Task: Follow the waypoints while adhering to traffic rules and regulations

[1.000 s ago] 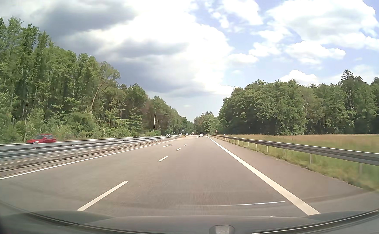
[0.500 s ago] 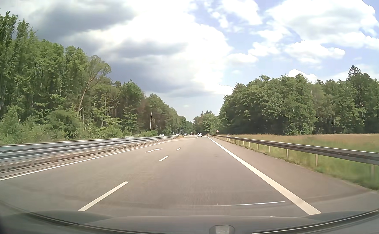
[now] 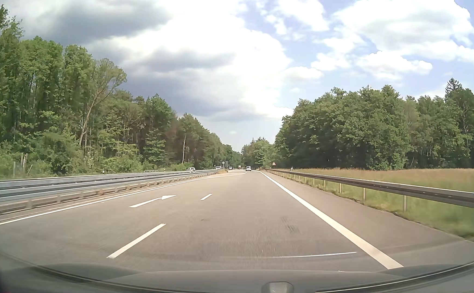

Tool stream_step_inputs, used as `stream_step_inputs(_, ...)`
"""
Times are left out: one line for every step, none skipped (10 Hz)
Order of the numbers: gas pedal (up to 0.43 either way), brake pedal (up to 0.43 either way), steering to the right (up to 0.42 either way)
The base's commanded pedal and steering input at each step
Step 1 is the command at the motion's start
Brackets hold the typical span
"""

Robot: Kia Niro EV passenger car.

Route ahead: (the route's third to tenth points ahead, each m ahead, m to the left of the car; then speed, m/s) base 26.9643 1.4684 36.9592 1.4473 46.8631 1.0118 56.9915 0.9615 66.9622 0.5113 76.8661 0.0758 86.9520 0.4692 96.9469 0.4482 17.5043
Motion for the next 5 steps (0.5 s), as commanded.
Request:
stream_step_inputs(0.087,0.030,0.000)
stream_step_inputs(0.087,0.037,0.000)
stream_step_inputs(0.087,0.037,0.000)
stream_step_inputs(0.087,0.037,0.000)
stream_step_inputs(0.087,0.037,0.001)
